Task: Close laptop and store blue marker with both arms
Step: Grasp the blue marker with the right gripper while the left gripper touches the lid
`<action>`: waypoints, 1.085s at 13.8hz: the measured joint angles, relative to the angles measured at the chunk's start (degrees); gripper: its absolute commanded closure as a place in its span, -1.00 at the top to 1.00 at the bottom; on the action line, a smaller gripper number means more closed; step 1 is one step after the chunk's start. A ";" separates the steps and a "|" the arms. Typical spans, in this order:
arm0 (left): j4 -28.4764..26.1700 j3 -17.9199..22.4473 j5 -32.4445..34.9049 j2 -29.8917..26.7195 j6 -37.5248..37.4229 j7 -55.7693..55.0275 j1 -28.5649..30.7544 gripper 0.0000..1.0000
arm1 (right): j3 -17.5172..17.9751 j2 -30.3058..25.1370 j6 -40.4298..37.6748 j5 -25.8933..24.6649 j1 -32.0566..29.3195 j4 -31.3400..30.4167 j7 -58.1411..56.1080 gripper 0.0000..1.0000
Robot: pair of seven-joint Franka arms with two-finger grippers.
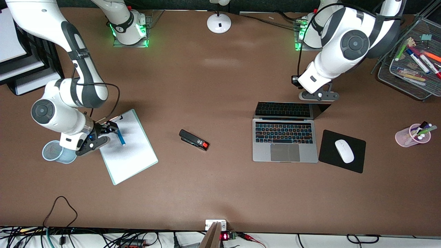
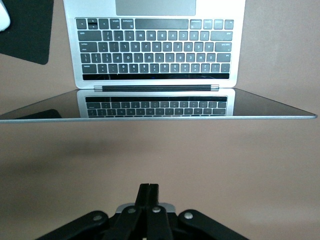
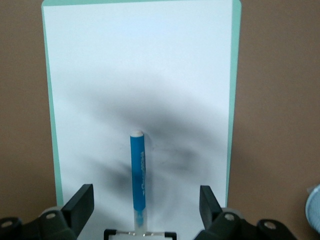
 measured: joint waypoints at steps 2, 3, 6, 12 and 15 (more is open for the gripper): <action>-1.58 -0.14 0.00 0.01 2.74 -0.02 0.01 -1.00 | 0.02 1.28 2.16 0.00 0.79 -0.01 -2.11 0.66; -2.58 -0.14 0.00 0.06 4.28 -0.03 0.01 -1.00 | 0.02 1.98 2.99 0.00 1.11 -0.01 -2.86 0.63; -4.46 -0.13 0.00 0.52 8.70 -0.03 0.01 -1.00 | 0.02 4.02 4.63 0.00 1.49 -0.01 -5.51 0.48; -5.08 -0.12 0.95 4.51 16.73 0.01 0.02 -1.00 | 0.02 6.29 6.00 0.00 1.49 0.00 -9.89 0.03; -5.07 -0.12 2.25 5.53 18.06 0.01 0.03 -1.00 | 0.02 6.42 6.02 0.00 1.49 0.00 -9.98 -0.06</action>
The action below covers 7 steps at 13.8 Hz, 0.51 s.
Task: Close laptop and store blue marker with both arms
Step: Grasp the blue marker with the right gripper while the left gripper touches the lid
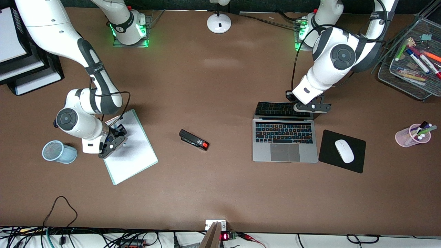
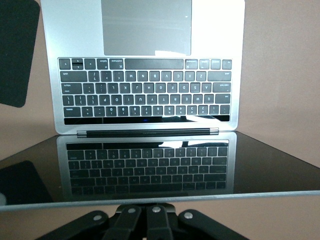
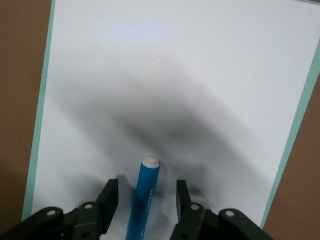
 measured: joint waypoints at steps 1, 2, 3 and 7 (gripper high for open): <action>0.00 0.01 0.17 0.10 0.11 0.00 0.01 -1.00 | 0.00 0.05 0.00 0.00 0.00 0.00 0.00 -0.10; 0.01 0.03 0.59 0.13 0.30 0.01 0.04 -1.00 | 0.00 0.14 0.00 0.00 0.00 0.00 0.00 -0.13; 0.06 0.04 1.50 0.16 0.87 0.01 0.06 -1.00 | 0.00 0.26 0.00 0.00 0.00 0.00 0.00 -0.17; 0.96 0.06 4.24 1.27 2.73 0.01 0.22 -1.00 | 0.00 0.36 0.03 0.00 0.00 0.02 0.00 -0.23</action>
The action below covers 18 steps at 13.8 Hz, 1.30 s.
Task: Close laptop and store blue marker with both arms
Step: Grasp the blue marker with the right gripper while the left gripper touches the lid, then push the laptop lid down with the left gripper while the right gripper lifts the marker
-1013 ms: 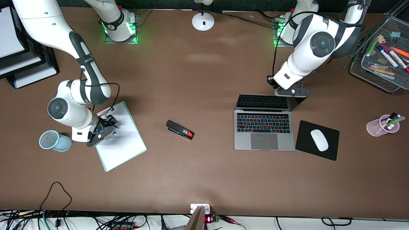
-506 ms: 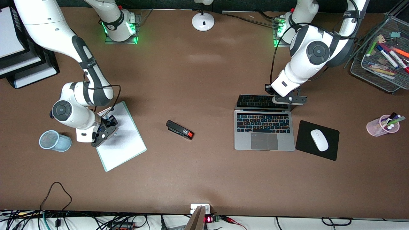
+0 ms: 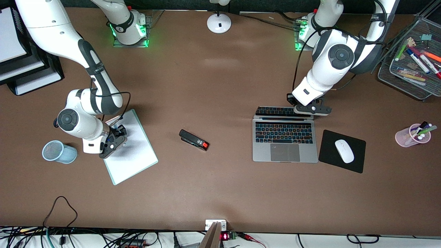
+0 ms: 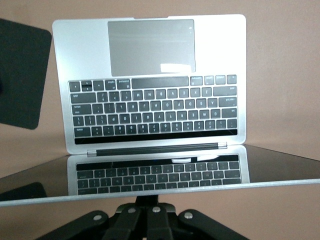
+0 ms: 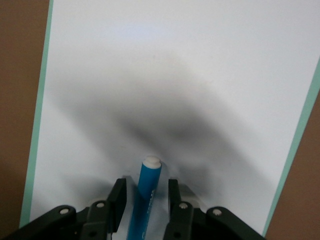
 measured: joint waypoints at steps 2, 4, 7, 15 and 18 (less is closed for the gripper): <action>0.87 0.04 1.29 1.06 1.59 0.00 0.12 -1.00 | 0.00 0.02 0.00 0.00 0.00 0.00 0.01 -0.23; 1.19 0.09 2.06 2.52 4.72 0.00 0.24 -1.00 | 0.00 0.13 0.00 0.00 0.00 0.01 0.01 -0.24; 1.99 0.21 2.22 5.77 9.60 0.00 0.33 -1.00 | 0.00 0.71 0.15 0.02 0.00 0.07 0.03 -0.29; 5.69 2.02 7.00 15.21 18.57 0.02 0.66 -1.00 | 0.00 1.26 0.27 0.04 0.02 0.66 0.07 -0.94; 8.25 2.70 7.28 18.18 18.78 0.16 0.66 -1.00 | -0.02 1.28 0.28 0.05 0.02 1.63 0.10 -0.99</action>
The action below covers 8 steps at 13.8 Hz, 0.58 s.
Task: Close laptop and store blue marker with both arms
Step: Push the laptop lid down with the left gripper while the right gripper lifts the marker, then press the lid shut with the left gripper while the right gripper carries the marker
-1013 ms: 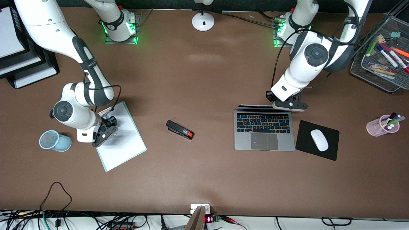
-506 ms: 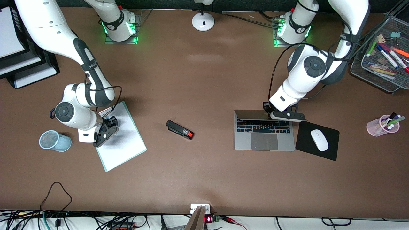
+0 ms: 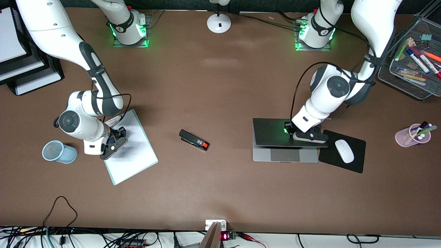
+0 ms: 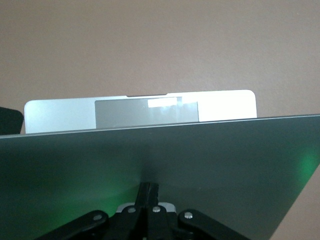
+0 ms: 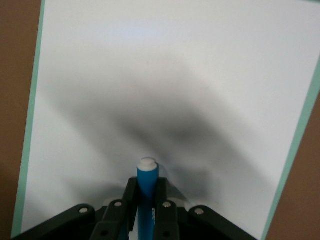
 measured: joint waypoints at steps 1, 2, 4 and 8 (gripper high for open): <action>1.11 0.24 0.84 1.06 0.02 0.00 0.01 -1.00 | -0.05 -0.01 -0.13 0.00 -0.02 0.73 0.00 -1.00; 2.23 0.38 1.66 2.14 0.02 0.00 0.01 -1.00 | -0.14 -0.13 -0.71 0.00 -0.08 1.70 0.00 -1.00; 4.12 0.41 2.20 4.29 0.02 0.00 0.01 -1.00 | -0.34 -0.80 -4.70 0.01 -0.30 4.70 0.00 -1.00; 6.34 0.51 2.87 8.25 1.42 0.00 -0.08 -1.00 | -0.54 -4.18 -14.66 0.03 -1.27 11.48 -0.02 -1.00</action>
